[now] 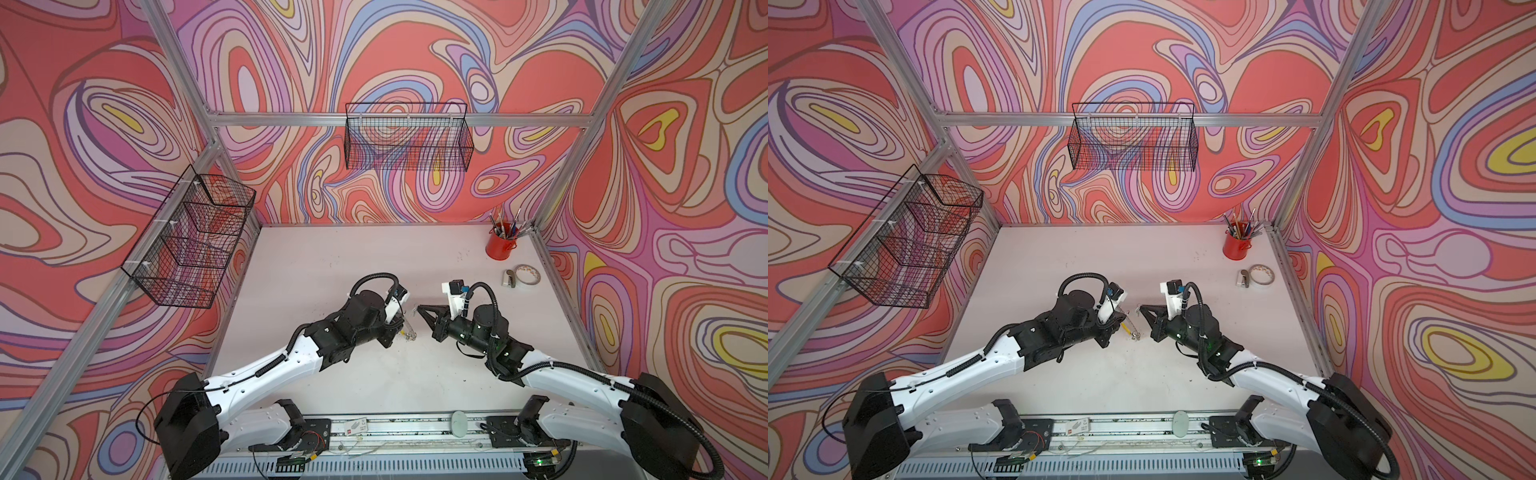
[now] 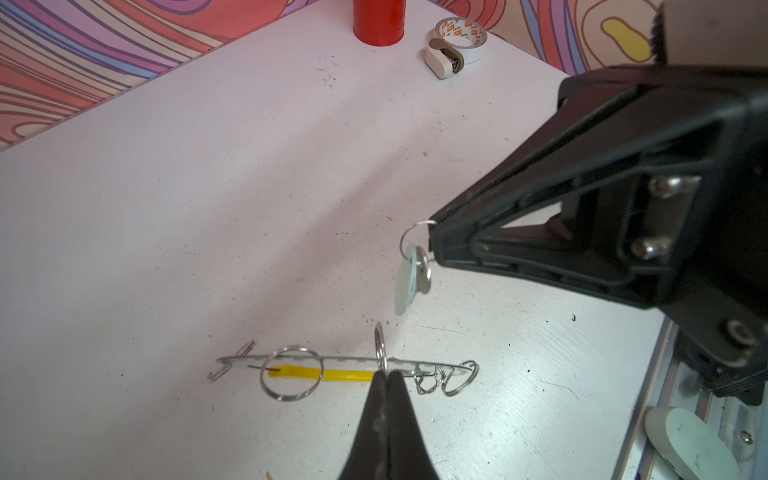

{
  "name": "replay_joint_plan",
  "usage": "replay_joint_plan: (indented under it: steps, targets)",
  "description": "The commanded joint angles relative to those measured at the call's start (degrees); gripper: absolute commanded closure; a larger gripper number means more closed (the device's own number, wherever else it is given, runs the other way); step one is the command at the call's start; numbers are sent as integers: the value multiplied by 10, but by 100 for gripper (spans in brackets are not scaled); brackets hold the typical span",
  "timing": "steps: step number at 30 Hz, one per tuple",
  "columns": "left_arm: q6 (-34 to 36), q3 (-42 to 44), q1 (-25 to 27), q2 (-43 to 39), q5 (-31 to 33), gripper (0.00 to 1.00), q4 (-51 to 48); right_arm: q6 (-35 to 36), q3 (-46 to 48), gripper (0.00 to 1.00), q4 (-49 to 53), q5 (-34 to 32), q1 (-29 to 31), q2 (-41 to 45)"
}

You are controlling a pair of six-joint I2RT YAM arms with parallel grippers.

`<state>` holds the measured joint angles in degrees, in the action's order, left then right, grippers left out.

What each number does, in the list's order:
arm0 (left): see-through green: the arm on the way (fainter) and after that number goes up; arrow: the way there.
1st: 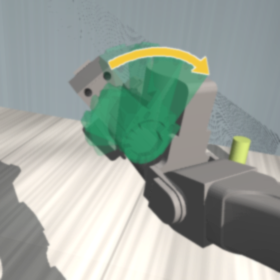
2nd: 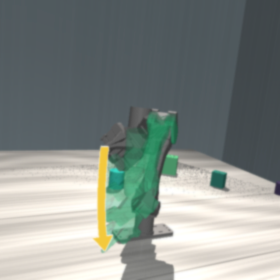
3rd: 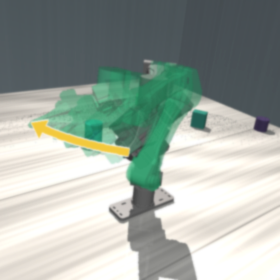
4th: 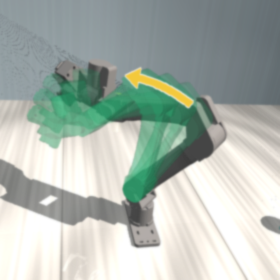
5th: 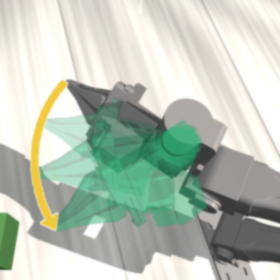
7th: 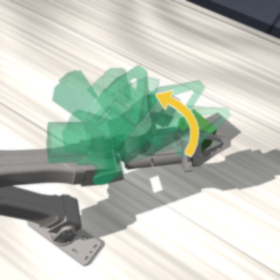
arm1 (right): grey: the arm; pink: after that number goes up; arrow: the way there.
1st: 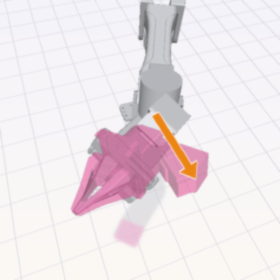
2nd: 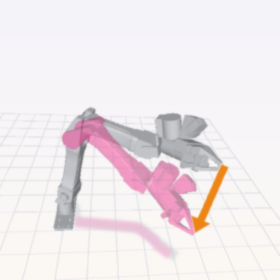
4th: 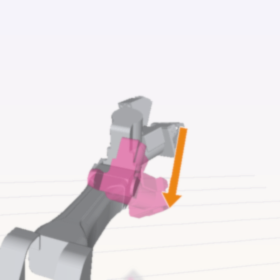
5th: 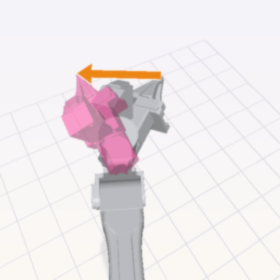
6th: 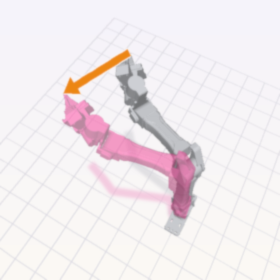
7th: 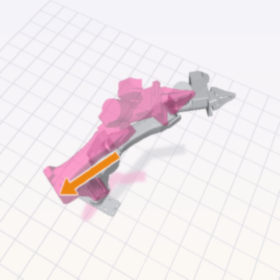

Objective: Put the keys on the keyring

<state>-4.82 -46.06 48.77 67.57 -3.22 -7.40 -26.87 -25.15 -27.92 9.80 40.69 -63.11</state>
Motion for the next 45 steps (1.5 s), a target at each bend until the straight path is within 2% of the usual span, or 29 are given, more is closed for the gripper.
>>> replay_joint_plan:
  steps: [1, 6, 15, 20, 26, 45]
  targets:
    - [-17, 4, 2, -7, 7, 100, 21, 43, -6, 100, 55, -14, -4, 12]
    - [-24, -4, 2, 3, 4, 100, 27, 66, -30, 100, 74, 37, -1, -22]
    - [-21, -16, 2, 23, 18, 100, 15, 61, -37, 100, 36, 66, 18, -46]
    - [-19, -18, 2, 30, 23, 100, 17, 66, -42, 100, 41, 67, 25, -53]
    - [-11, -19, 3, 32, -2, 100, 22, 66, -53, 100, 38, 63, 26, -64]
    - [4, -10, 10, 29, -11, 100, 24, 4, -41, 100, -4, 16, 26, -79]
